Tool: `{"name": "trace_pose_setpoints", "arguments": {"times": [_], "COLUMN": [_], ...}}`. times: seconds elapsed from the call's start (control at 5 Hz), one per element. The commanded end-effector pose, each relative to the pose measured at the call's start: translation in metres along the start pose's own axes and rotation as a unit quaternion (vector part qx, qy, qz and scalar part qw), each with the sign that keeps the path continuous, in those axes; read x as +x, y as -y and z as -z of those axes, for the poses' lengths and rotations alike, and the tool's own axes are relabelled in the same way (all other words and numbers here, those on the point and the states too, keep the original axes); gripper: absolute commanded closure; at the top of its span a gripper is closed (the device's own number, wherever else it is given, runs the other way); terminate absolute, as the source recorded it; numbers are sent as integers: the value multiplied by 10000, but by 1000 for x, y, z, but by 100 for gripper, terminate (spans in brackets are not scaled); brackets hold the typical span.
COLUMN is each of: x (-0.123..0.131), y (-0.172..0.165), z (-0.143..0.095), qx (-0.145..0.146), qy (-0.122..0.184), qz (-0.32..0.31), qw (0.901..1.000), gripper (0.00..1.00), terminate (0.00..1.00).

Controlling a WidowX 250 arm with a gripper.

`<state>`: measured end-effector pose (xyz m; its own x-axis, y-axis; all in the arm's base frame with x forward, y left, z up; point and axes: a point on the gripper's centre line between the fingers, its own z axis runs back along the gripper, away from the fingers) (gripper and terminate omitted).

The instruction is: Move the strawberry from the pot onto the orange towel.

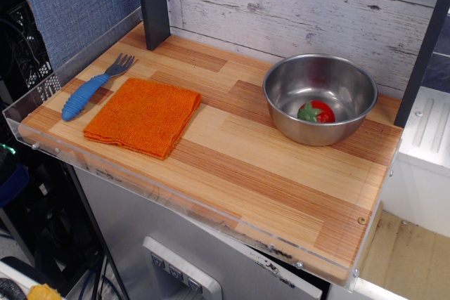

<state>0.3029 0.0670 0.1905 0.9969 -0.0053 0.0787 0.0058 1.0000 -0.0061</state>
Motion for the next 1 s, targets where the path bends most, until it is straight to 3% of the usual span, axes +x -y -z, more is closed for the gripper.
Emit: {"name": "trace_pose_setpoints", "arguments": {"times": [0.0,0.4,0.6,0.8], "x": [0,5,11,23], "y": [0,73,108,124], "z": [0,19,30,57], "qx": [0,-59,29,213], "qy": [0,201,379,453], "qz": [0,1205,1762,2043], "qw": [10000,9925,9836,9776], "gripper": [0,0,0,0], "terminate": [0,0,0,0]}}
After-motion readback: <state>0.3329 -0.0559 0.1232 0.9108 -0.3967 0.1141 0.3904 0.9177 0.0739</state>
